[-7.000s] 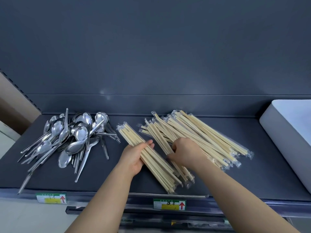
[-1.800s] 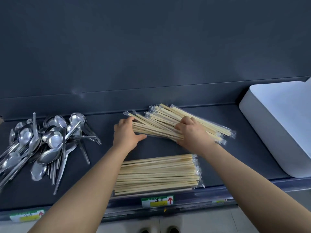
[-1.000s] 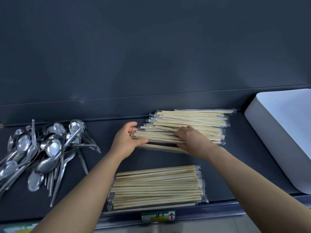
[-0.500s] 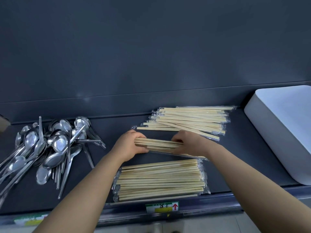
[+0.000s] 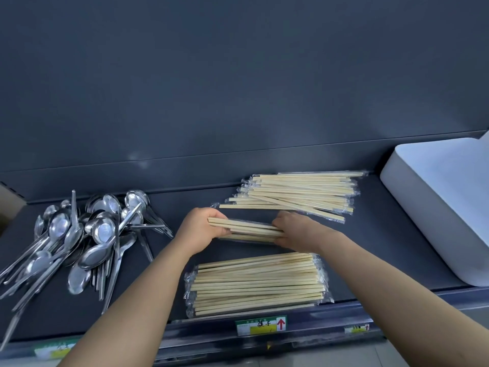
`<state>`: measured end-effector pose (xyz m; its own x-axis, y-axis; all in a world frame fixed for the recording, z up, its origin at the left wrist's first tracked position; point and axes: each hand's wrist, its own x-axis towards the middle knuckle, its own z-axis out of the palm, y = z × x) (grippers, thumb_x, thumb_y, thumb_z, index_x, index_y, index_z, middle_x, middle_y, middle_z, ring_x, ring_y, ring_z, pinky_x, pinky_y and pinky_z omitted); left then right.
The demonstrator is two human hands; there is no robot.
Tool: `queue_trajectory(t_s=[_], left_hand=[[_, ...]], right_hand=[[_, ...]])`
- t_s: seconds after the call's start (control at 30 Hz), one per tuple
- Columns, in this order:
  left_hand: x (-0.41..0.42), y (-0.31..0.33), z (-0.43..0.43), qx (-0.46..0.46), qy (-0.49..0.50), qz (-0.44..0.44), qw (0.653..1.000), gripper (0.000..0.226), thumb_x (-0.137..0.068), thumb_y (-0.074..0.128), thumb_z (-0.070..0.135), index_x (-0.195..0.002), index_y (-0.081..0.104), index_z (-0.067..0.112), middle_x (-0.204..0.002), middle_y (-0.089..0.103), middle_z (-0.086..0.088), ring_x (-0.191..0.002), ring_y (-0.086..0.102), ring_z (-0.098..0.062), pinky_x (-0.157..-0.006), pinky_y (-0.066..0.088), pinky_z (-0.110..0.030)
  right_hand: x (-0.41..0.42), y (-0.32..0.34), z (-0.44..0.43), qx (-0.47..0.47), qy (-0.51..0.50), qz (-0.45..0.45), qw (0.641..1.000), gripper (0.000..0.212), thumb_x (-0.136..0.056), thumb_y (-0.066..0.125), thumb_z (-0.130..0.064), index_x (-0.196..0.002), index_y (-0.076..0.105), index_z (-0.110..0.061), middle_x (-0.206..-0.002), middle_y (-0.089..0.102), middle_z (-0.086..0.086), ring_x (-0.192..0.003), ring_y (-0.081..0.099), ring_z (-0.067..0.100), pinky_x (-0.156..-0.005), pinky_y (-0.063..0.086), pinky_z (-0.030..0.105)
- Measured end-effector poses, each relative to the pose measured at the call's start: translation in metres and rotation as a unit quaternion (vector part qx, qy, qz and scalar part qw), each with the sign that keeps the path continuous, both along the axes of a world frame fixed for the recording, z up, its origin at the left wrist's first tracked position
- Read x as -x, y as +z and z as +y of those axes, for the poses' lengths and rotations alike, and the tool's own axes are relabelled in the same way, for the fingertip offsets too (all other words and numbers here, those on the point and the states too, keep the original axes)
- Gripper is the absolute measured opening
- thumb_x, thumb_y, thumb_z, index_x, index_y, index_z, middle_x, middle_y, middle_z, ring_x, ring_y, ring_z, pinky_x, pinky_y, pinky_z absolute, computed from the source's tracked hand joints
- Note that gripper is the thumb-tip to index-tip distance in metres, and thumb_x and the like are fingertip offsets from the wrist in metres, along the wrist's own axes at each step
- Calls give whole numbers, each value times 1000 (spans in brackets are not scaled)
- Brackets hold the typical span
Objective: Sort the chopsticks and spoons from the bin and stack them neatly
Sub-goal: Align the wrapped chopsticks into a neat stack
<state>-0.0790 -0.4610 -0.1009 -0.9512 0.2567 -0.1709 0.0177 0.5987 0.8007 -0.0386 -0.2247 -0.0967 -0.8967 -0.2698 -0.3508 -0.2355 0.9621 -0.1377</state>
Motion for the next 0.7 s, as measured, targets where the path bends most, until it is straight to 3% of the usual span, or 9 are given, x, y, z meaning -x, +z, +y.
queue_trajectory(t_s=[0.07, 0.13, 0.2, 0.27, 0.4, 0.47, 0.53, 0.6, 0.7], left_hand=[[-2, 4, 1, -13, 13, 13, 1000, 23, -70, 84, 9, -86, 72, 21, -81, 70, 6, -74, 62, -10, -69, 44, -22], [-4, 10, 1, -28, 32, 31, 999, 48, -70, 84, 10, -113, 64, 20, -103, 65, 7, -91, 61, -12, -79, 44, -22], [-4, 15, -3, -66, 79, 29, 994, 93, -68, 87, 17, -144, 34, 23, -130, 45, 9, -113, 49, -9, -96, 39, -24], [-5, 25, -6, -140, 115, 0, 983, 117, -67, 87, 21, -152, 7, 27, -143, 29, 11, -127, 38, -6, -107, 33, -28], [-4, 58, 9, -268, 56, -21, 962, 91, -78, 77, 20, -151, 23, 20, -142, 49, 7, -132, 44, -7, -110, 36, -30], [-1, 81, 23, -309, 21, 9, 951, 71, -82, 73, 17, -144, 39, 19, -134, 58, 6, -125, 52, -5, -103, 43, -24], [2, 96, 35, -333, -13, 38, 942, 48, -85, 70, 10, -130, 55, 17, -123, 65, 3, -116, 60, -6, -94, 50, -22], [2, 98, 43, -321, -31, 49, 945, 31, -87, 66, 3, -114, 65, 18, -108, 72, 3, -103, 67, -9, -84, 52, -21], [-2, 86, 46, -283, -36, 42, 958, 23, -88, 64, 1, -102, 67, 19, -96, 73, 3, -91, 69, -8, -79, 52, -19]], right_hand=[[1, -2, -3, -14, 2, 7, 1000, 29, -96, 48, -27, -119, 54, -10, -124, 50, 9, -114, 51, 28, -96, 42, 36], [2, 0, -6, -14, -15, 12, 1000, 25, -98, 44, -21, -118, 51, -8, -125, 51, 12, -113, 52, 29, -93, 41, 35], [5, 8, -4, 31, -67, 23, 997, 18, -98, 42, -18, -111, 50, -9, -119, 57, 13, -105, 56, 31, -84, 41, 34], [9, 22, -1, 131, -126, 58, 982, 8, -97, 46, -22, -98, 46, -13, -103, 62, 11, -87, 55, 29, -72, 39, 33], [9, 58, -19, 395, -166, 141, 893, 8, -95, 53, -21, -92, 51, -14, -81, 62, -4, -73, 55, 10, -68, 43, 23], [8, 68, -37, 482, -164, 158, 846, 5, -95, 55, -19, -95, 56, -14, -81, 62, -6, -72, 55, 2, -68, 43, 14], [7, 65, -51, 538, -163, 149, 814, 9, -95, 56, -17, -104, 58, -16, -91, 65, 0, -84, 60, 7, -78, 47, 19], [3, 53, -58, 562, -166, 128, 800, 20, -95, 55, -15, -114, 57, -19, -104, 66, 4, -96, 61, 10, -84, 50, 25], [-5, 35, -59, 557, -166, 122, 805, 29, -94, 56, -13, -120, 54, -25, -111, 64, -4, -104, 58, 3, -89, 46, 20]])
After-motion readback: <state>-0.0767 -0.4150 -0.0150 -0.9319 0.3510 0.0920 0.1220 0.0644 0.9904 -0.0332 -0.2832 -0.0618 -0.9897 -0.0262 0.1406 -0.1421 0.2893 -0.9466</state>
